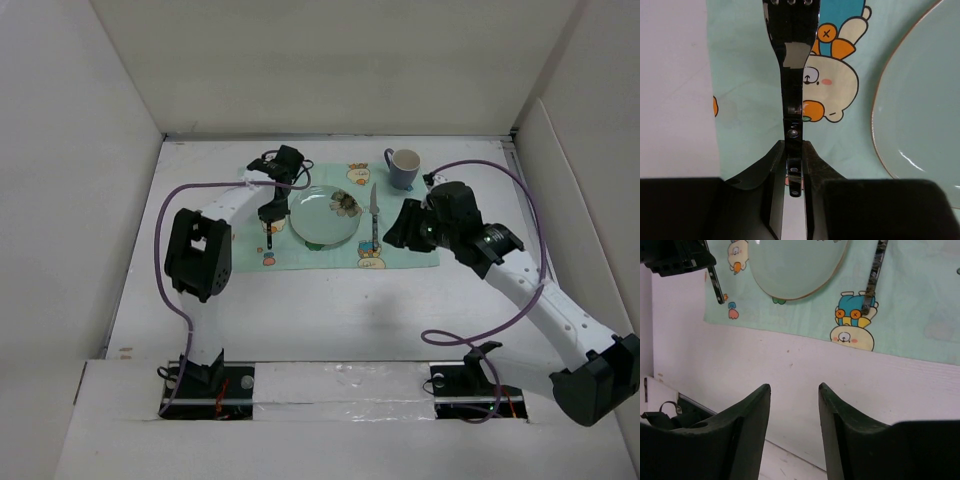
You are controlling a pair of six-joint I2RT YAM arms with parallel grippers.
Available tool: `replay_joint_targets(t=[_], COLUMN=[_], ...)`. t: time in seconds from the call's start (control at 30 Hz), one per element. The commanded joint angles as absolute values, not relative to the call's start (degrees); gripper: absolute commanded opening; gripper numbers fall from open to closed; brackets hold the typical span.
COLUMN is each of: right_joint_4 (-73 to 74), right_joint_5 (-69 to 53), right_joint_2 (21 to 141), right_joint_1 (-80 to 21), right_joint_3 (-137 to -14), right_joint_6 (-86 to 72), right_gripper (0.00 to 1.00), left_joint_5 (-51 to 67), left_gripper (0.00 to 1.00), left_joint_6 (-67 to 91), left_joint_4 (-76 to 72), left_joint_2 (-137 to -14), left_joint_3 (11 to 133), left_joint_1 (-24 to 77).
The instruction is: Set the dinner table for one person
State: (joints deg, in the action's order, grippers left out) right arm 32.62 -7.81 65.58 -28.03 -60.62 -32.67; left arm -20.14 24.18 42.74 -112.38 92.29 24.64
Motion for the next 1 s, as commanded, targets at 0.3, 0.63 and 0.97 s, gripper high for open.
replay_joint_targets(t=[0.3, 0.63, 0.97], right_joint_4=[36.03, 37.44, 36.74], right_joint_5=[-3.78, -2.03, -1.93], right_joint_2=[61.0, 60.65, 61.52], right_joint_1=[-27.07, -27.07, -26.54], right_joint_3=[-57.13, -55.99, -55.9], right_joint_6=[-32.78, -33.13, -33.22], right_gripper=[0.51, 0.51, 0.51], left_joint_5=[-19.86, -18.54, -17.93], left_gripper=[0.0, 0.0, 0.0], left_joint_6=[17.84, 16.35, 17.31], left_joint_4=[39.02, 38.49, 40.69], left_joint_2=[-117.33, -122.08, -123.05], left_joint_3=[97.2, 99.93, 100.02], left_joint_1=[24.17, 22.85, 22.32])
